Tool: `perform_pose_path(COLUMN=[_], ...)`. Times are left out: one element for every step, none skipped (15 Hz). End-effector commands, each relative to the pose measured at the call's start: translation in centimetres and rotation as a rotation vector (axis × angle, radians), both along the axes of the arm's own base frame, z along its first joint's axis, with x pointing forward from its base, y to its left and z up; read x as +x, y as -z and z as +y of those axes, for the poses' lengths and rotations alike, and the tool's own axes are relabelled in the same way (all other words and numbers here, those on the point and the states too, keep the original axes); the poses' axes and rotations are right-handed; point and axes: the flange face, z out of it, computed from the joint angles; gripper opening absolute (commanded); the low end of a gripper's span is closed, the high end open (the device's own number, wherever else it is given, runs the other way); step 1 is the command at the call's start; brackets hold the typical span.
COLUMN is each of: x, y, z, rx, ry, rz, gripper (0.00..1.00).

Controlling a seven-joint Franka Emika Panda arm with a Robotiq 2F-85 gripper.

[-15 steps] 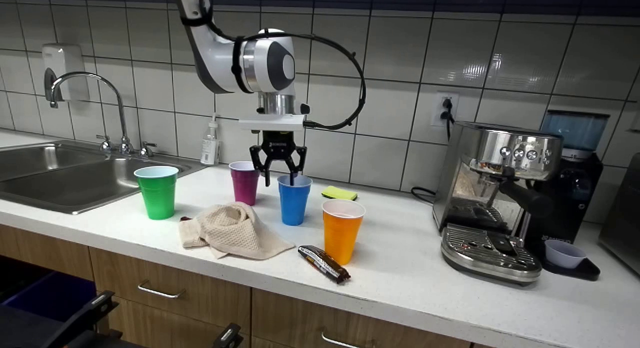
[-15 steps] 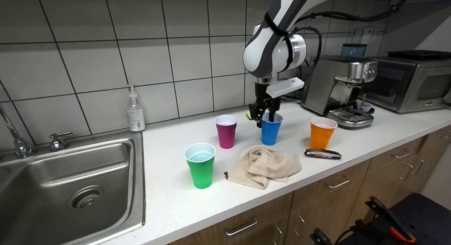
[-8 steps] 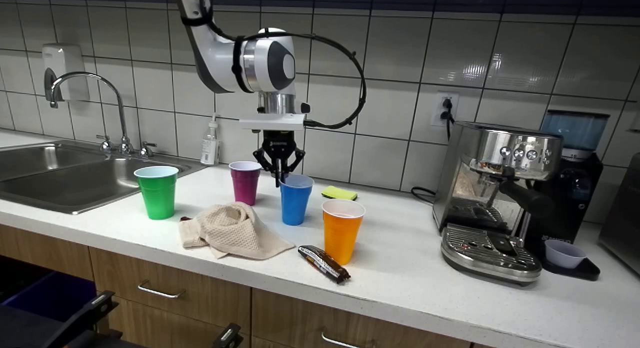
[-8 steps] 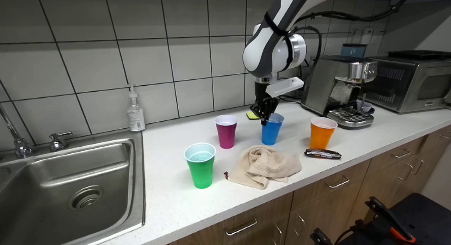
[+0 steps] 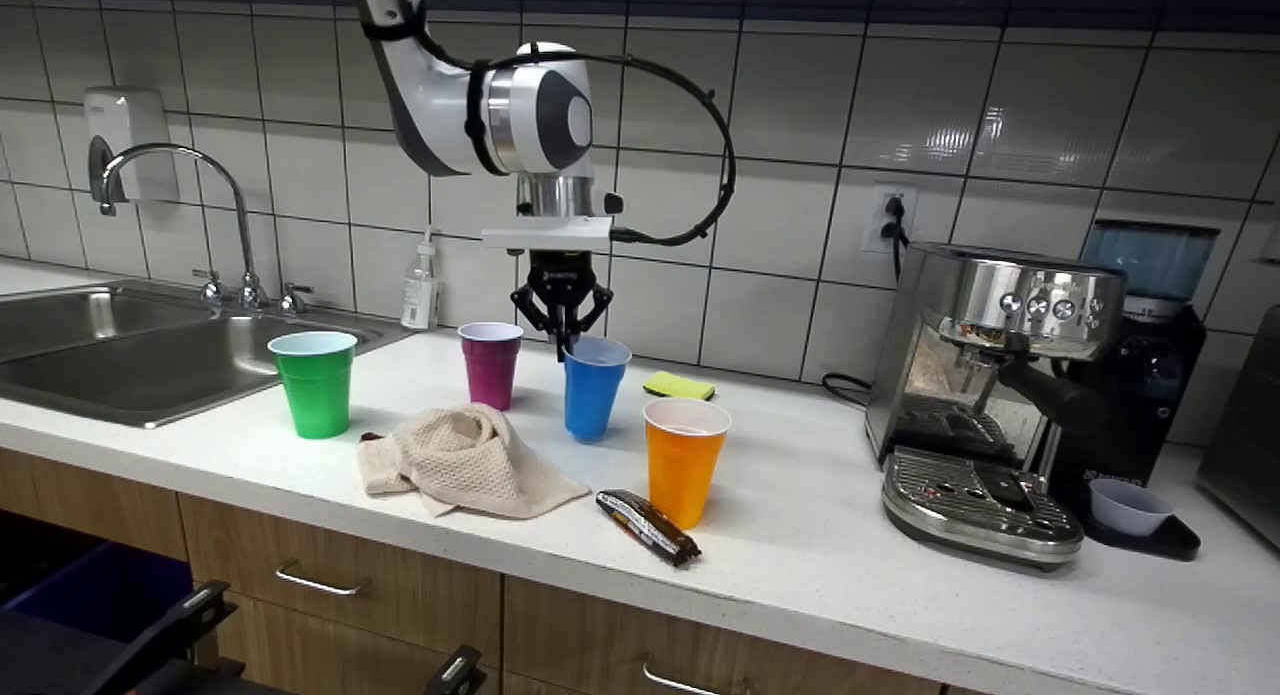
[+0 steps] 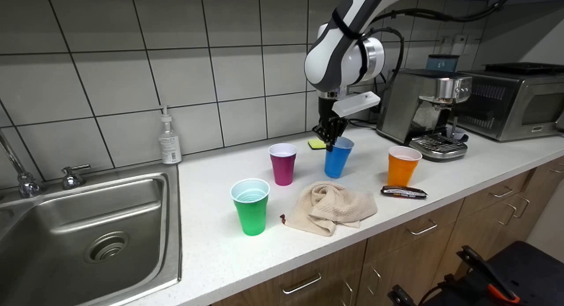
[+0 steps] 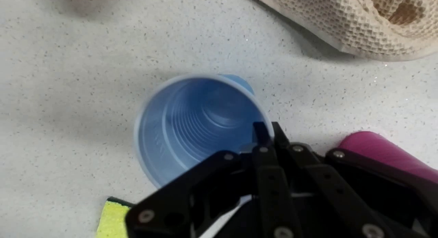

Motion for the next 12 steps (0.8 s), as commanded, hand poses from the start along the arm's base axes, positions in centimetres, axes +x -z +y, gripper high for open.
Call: perform_pose_path(x=[-0.4,-0.5,-0.7,-0.8,-1.0,-1.2,-1.4,-1.8,-2.0,-2.3,-2.7,-3.1], y=[-2.9,-3.6,-4.2,-4.9,-5.6,-6.3,-7.0,-7.8,-8.4,-9.1,-9.6,-10.2], z=[-0.7,-0.9,-1.1,-1.4,-1.6,-1.9,-2.1,-2.3,-2.4,-2.6,-2.8,-2.9], rx=[0.009,0.010,0.010,0.010,0.010,0.009,0.008,0.008,0.007,0.004,0.002,0.001], ry=[0.023,0.027,0.031,0.034,0.037,0.042,0.046,0.050,0.053,0.058,0.061,0.065], rz=[-0.051,-0.060,-0.068,-0.077,-0.086,-0.097,-0.107,-0.118,-0.126,-0.132,-0.136,-0.137], gripper=[0.01,0.01,0.01,0.01,0.01,0.01,0.01,0.01,0.01,0.01,0.01,0.01])
